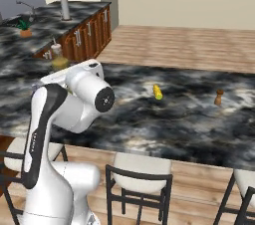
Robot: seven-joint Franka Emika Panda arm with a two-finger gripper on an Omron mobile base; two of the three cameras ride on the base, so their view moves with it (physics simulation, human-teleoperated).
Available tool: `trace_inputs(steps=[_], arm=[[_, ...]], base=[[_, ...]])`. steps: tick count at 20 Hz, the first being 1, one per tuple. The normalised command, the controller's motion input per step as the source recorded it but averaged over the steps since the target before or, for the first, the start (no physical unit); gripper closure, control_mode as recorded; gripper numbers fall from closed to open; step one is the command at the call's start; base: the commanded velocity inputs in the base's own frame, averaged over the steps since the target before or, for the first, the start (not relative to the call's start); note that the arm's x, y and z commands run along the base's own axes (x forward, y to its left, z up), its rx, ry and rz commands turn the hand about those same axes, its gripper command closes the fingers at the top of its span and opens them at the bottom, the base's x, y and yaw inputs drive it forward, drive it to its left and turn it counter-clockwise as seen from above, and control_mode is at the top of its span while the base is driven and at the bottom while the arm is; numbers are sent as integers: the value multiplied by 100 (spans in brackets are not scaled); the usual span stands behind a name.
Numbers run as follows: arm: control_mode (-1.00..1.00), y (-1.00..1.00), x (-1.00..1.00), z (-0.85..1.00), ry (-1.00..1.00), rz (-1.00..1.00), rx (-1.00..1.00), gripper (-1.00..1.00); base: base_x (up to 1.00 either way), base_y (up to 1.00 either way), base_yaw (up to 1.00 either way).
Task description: Move the condiment bottle and oil and vinegar bottle from the cabinet to the dining counter.
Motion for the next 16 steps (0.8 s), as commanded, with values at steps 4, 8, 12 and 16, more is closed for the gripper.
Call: trace_inputs(steps=[4,8,12,16], arm=[[-100,-4,65,-46,9,29,0,100],[-100,-13,70,-39,5,22,0,100],[-100,-13,68,-48,5,20,-1,100],[-100,-2,66,-50,8,15,-2,100]], base=[[0,0,0],[0,0,0],[0,0,0],[0,0,0]])
